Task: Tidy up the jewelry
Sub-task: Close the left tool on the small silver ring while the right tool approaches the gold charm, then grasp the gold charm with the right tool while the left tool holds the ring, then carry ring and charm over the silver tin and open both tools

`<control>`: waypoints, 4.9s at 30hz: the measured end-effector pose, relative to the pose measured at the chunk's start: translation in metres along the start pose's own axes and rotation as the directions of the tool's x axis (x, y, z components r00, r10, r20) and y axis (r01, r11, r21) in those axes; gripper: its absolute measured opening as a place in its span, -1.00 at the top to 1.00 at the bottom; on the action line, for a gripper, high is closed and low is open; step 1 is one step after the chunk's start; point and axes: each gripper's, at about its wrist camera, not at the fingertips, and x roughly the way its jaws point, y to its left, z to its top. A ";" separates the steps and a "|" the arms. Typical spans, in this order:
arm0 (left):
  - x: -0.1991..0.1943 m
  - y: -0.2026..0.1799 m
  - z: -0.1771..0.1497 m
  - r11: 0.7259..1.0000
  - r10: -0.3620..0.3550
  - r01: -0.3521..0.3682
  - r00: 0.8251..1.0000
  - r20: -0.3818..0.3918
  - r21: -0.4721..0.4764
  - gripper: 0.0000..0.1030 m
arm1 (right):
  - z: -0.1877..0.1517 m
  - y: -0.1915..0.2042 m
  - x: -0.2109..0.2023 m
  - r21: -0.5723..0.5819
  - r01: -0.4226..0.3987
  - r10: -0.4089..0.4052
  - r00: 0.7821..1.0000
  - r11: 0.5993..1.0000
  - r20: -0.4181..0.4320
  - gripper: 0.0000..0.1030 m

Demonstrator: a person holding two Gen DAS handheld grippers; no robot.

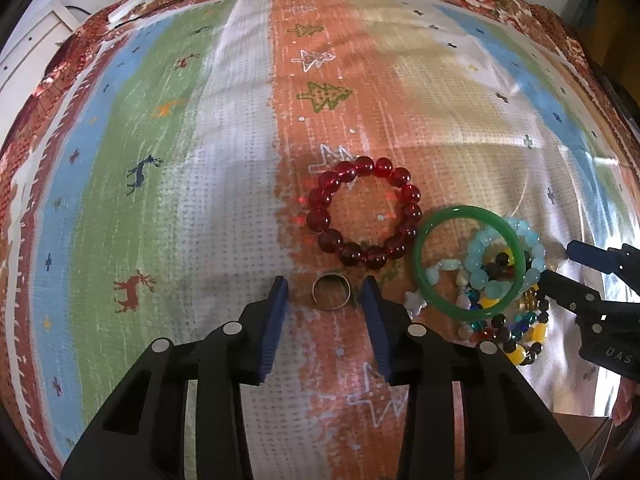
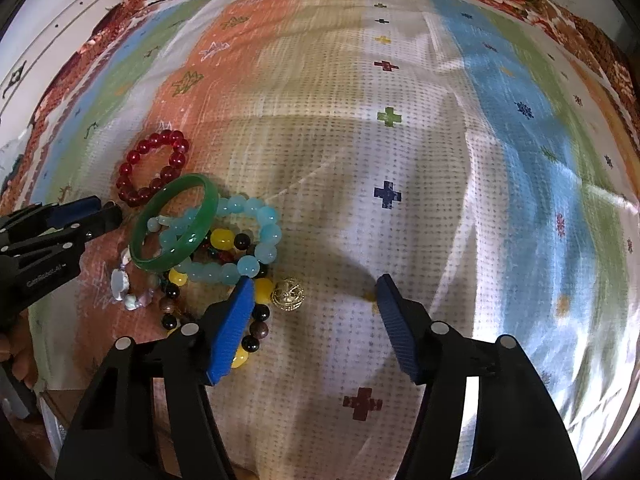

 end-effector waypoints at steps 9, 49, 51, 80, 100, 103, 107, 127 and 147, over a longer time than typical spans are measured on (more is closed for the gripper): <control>0.002 0.001 0.002 1.000 0.009 -0.009 1.000 0.001 0.018 0.41 | 0.000 -0.005 -0.001 0.018 -0.029 0.029 1.000 0.999 0.005 0.21; -0.036 -0.002 -0.007 1.000 -0.014 0.014 0.999 0.047 0.012 0.63 | -0.007 0.003 -0.035 0.005 -0.043 0.043 0.999 0.999 0.033 0.85; -0.042 -0.001 -0.007 1.000 -0.012 0.012 0.998 0.061 0.002 0.63 | -0.008 0.004 -0.038 0.009 -0.043 0.043 0.998 0.999 0.039 0.85; -0.049 -0.002 -0.017 1.000 -0.023 0.023 0.998 0.063 0.002 0.63 | -0.015 0.003 -0.020 0.001 -0.019 0.019 1.000 1.000 -0.018 0.20; -0.042 0.000 -0.017 1.000 -0.020 0.020 0.999 0.050 0.016 0.63 | -0.013 -0.004 -0.003 -0.001 0.035 -0.035 0.999 0.999 -0.037 0.63; -0.042 0.000 -0.017 1.000 -0.022 0.021 0.998 0.053 0.016 0.63 | -0.013 -0.005 -0.003 0.000 0.021 -0.021 0.999 1.000 -0.045 0.79; -0.043 -0.002 -0.017 0.999 -0.025 0.023 0.998 0.052 0.021 0.63 | -0.015 -0.005 -0.006 -0.008 0.013 -0.014 0.999 1.000 -0.040 0.78; -0.076 -0.021 -0.033 0.997 -0.068 0.066 0.993 0.092 0.029 0.63 | -0.028 0.019 -0.068 -0.053 -0.045 0.049 0.996 0.998 0.072 0.78; -0.122 -0.036 -0.070 0.992 -0.114 0.105 0.981 0.157 0.066 0.63 | -0.065 0.048 -0.115 -0.115 -0.074 0.092 0.984 0.991 0.155 0.78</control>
